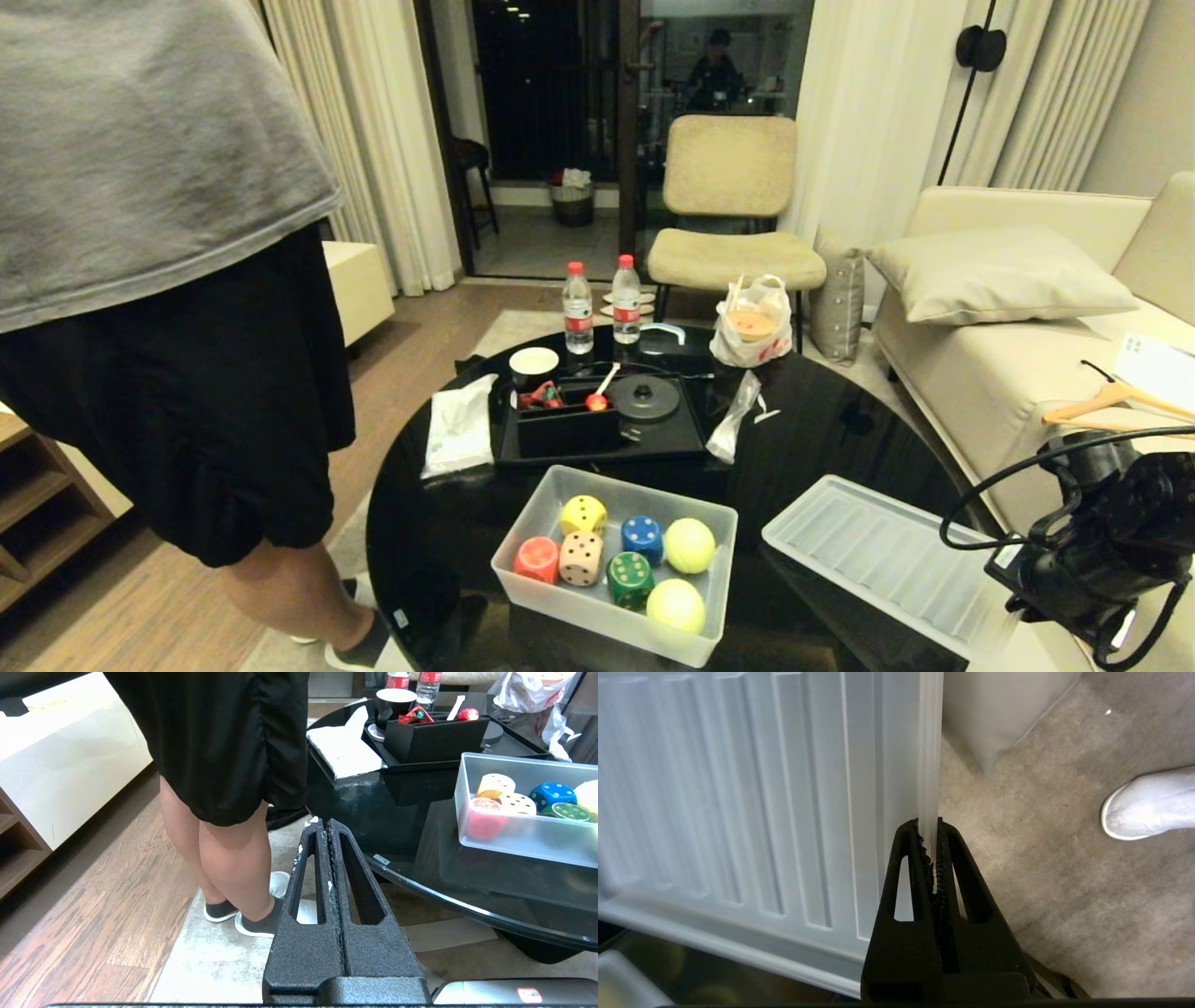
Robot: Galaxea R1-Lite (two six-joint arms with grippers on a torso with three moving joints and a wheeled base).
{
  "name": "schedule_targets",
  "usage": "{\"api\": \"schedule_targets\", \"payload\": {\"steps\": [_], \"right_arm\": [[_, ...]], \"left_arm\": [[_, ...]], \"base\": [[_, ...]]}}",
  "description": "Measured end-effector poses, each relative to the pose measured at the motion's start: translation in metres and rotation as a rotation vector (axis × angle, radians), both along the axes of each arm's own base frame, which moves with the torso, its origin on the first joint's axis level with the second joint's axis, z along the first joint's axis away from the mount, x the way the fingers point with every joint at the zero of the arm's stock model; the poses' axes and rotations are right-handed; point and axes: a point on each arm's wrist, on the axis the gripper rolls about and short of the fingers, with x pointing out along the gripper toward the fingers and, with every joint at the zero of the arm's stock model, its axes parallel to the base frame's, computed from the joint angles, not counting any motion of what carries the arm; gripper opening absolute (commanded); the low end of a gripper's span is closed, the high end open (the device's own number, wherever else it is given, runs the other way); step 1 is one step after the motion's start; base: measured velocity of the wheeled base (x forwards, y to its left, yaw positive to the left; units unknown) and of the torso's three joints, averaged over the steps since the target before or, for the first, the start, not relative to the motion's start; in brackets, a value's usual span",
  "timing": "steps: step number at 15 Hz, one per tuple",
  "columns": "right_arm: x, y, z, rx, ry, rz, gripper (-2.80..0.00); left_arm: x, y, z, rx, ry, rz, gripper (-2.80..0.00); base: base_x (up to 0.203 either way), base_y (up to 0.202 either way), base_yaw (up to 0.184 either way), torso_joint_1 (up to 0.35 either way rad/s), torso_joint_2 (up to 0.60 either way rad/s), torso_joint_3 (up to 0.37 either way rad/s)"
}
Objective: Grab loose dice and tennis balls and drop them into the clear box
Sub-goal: Close the lid
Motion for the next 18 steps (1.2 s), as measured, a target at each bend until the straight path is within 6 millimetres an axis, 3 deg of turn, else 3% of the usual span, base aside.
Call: {"api": "schedule_targets", "payload": {"steps": [5,18], "right_arm": [[-0.009,0.003,0.03,-0.025,-0.075,0.003,-2.8],[-0.02,0.008,0.077,-0.004,-0.208,0.007,-2.8]], "left_arm": [[0.0,0.0,0.0,-0.002,0.0,0.001,-2.8],[0.0,0.0,0.0,-0.003,0.0,0.0,-2.8]], "base": [[0.0,0.0,0.0,0.0,0.0,0.0],[0.0,0.0,0.0,0.0,0.0,0.0]]}}
